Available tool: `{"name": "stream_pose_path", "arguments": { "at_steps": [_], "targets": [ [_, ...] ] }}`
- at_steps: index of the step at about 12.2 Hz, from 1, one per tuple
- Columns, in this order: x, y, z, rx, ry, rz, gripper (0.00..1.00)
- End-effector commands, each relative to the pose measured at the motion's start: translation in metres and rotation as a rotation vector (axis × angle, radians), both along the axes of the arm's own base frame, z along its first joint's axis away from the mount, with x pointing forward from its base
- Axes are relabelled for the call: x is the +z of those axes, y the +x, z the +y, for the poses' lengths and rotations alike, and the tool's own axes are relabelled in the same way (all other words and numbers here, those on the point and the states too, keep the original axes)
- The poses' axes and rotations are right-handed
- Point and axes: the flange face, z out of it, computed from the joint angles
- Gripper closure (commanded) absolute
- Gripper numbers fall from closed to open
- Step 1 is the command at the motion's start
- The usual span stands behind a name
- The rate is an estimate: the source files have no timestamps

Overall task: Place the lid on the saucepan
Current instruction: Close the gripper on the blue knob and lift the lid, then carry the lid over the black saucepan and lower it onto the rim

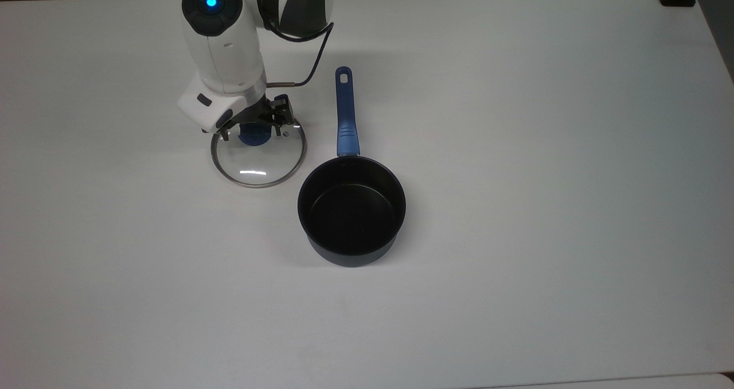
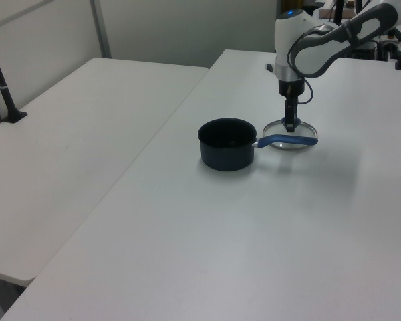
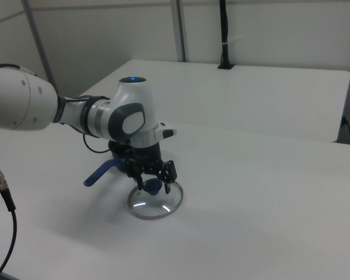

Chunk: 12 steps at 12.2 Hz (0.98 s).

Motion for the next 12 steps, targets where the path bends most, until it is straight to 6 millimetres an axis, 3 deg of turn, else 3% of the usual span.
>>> {"name": "stream_pose_path", "arguments": {
  "at_steps": [1,3,5,9,11,12],
  "targets": [
    [0.005,0.0,0.006,-0.014,0.001,-0.025,0.29],
    [0.009,0.0,0.004,-0.016,0.001,-0.027,0.46],
    [0.025,0.003,0.0,-0.028,-0.001,-0.022,0.53],
    [0.11,0.038,-0.005,-0.062,-0.003,-0.123,0.54],
    [0.146,0.052,0.012,-0.057,0.038,-0.202,0.54],
    [0.159,0.059,0.036,-0.026,0.049,-0.233,0.54]
  ]
}}
